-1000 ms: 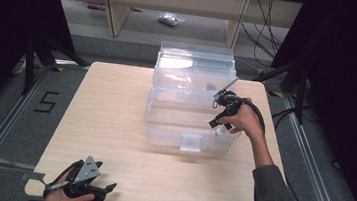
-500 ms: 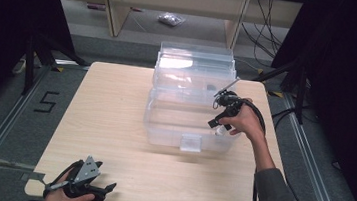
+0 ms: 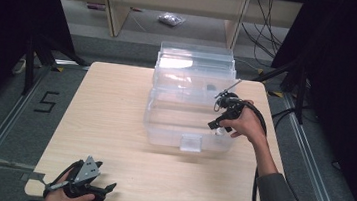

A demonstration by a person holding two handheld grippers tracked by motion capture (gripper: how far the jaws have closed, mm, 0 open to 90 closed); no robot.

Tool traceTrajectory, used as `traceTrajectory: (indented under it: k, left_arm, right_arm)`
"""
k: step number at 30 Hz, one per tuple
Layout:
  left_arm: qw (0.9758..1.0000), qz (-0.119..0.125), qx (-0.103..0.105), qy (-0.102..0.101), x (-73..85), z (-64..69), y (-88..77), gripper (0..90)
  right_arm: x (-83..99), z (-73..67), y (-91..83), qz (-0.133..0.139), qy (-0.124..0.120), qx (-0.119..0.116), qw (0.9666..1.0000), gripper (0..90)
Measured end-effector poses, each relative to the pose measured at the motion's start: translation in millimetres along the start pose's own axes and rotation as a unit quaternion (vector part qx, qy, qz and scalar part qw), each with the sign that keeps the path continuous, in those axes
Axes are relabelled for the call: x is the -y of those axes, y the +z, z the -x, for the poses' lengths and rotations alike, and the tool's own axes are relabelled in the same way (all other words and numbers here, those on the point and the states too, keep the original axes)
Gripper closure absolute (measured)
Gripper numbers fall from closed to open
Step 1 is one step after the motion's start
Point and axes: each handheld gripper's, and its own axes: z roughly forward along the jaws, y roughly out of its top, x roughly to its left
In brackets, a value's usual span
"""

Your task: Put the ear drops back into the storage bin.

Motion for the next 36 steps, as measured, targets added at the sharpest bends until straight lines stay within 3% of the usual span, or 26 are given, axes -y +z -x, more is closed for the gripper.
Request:
traceTrajectory:
  k: [1, 2, 15, 18, 29, 36]
  left_arm:
    - [1.0, 0.0, 0.001, 0.0, 0.1, -0.1, 0.0, 16.0]
    - [1.0, -0.005, 0.001, 0.006, -0.1, -1.0, -0.5, 16.0]
    - [1.0, 0.0, -0.002, 0.0, 0.1, 0.3, 0.5, 16.0]
    - [1.0, 0.0, 0.0, 0.0, 0.1, -0.2, 0.2, 16.0]
    - [1.0, -0.004, 0.001, 0.005, -0.1, -0.2, -0.1, 16.0]
    - [1.0, -0.004, 0.001, 0.005, 0.0, 0.0, -0.1, 16.0]
  right_arm:
    - [0.4, -1.1, -1.4, -0.001, 0.009, -0.001, 1.0, 26.7]
    - [0.3, -0.2, -1.5, 0.007, -0.003, -0.001, 1.0, 26.7]
    - [6.6, -12.9, -9.2, 0.019, 0.003, -0.008, 0.9998, 26.4]
    - [8.8, -12.5, -11.1, 0.027, -0.006, -0.006, 0.9996, 26.4]
    - [18.7, -17.9, -21.1, 0.05, 0.005, -0.014, 0.9986, 26.3]
    - [24.9, -24.3, -26.8, 0.062, -0.009, -0.013, 0.9979, 26.3]
